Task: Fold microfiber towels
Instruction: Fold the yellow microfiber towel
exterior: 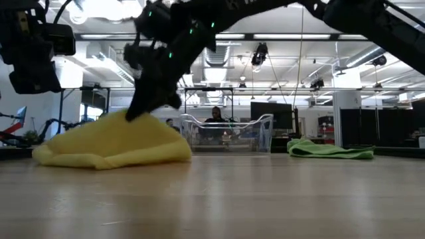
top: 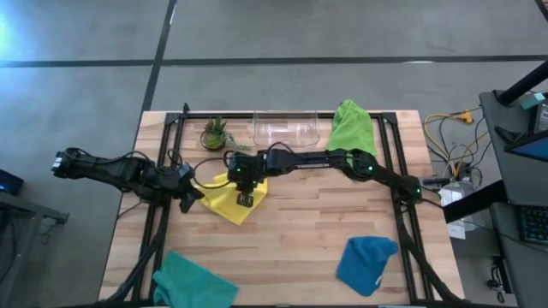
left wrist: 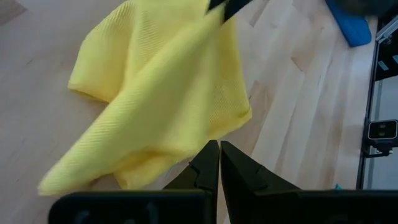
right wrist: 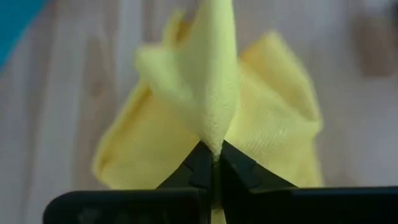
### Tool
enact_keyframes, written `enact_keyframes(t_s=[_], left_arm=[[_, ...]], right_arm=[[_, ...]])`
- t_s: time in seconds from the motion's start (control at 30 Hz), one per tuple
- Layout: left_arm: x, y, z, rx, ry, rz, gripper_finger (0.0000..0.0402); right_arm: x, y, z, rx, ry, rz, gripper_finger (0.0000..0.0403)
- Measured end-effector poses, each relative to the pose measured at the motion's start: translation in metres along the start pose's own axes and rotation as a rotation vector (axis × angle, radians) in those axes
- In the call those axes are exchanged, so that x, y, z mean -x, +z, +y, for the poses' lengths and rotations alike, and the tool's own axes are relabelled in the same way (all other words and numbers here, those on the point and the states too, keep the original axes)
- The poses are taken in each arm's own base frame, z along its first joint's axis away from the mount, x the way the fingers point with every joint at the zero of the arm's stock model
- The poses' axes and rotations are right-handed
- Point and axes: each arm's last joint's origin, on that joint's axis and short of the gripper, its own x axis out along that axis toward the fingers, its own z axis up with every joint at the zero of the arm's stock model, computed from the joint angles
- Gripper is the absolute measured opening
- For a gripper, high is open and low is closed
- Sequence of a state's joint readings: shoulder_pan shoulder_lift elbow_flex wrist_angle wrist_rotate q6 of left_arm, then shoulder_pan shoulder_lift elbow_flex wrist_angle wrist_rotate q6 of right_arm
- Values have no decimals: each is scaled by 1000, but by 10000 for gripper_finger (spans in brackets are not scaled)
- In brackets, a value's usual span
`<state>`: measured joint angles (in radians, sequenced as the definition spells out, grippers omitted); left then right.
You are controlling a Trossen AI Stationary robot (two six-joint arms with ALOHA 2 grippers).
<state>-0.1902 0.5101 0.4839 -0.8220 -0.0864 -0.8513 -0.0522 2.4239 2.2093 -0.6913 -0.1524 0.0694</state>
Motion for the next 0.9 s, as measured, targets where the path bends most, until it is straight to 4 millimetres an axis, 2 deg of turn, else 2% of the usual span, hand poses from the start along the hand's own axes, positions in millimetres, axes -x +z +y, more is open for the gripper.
enact_keyframes(t_s=[0.13, 0.27, 0.37, 0.47, 0.7, 0.9], left_arm=[[0, 0, 0, 2, -3, -3, 0], [1, 3, -3, 6, -28, -24, 0], [2, 7, -8, 7, -79, -70, 0], [3, 14, -14, -29, -124, -154, 0], [8, 35, -34, -125, -236, -435, 0], [7, 54, -55, -369, -278, -633, 0]], right_arm=[[47, 18, 8, 34, -9, -69, 9], [107, 32, 16, 68, -74, -148, 9], [148, 36, 21, 65, -129, -182, 9], [179, 34, 25, 54, -148, -194, 9], [232, 28, 35, -35, -175, -232, 9], [256, 25, 43, -120, -202, -283, 9]])
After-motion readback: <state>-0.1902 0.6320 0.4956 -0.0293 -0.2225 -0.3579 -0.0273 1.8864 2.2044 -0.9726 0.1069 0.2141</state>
